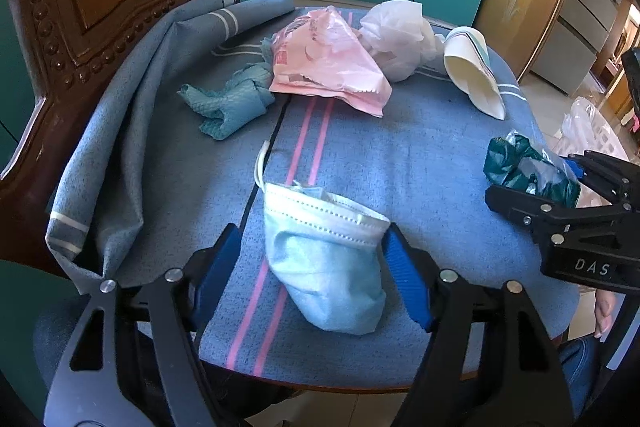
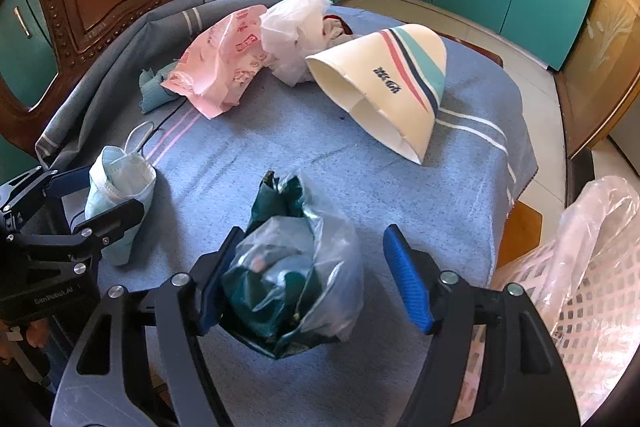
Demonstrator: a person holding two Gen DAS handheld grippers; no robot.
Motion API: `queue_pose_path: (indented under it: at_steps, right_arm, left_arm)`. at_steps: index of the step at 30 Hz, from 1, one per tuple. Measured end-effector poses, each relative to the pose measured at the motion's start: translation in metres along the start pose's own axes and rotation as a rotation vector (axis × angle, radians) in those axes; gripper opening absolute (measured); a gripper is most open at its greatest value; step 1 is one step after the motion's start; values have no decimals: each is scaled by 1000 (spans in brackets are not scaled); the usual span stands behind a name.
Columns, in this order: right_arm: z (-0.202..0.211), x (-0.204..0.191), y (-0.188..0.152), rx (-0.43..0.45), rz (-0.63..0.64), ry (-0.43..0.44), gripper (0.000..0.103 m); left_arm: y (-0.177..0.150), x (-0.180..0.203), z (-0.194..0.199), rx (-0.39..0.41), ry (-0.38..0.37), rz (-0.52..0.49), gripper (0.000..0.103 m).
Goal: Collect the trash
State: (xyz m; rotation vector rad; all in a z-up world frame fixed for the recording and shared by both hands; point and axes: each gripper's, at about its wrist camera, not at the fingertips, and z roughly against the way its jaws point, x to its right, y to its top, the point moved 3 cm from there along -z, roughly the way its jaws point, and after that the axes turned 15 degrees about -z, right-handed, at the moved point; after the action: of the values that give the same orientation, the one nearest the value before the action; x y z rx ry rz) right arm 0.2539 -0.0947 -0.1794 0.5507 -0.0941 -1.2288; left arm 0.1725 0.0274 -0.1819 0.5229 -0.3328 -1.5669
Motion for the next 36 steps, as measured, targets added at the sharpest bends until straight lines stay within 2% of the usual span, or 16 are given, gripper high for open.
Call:
queue_pose_path:
  at_steps: [6, 30, 36]
  right_arm:
    - [-5, -6, -2, -8, 16, -3, 70]
    - [-11, -17, -5, -3, 46, -5, 70]
    - [-4, -23, -6, 31, 67, 12, 67]
  left_arm:
    - [0, 2, -1, -1, 2, -22, 61]
    - [-4, 10, -15, -40, -18, -57, 58]
    - [-6, 8, -14, -34, -19, -47, 44]
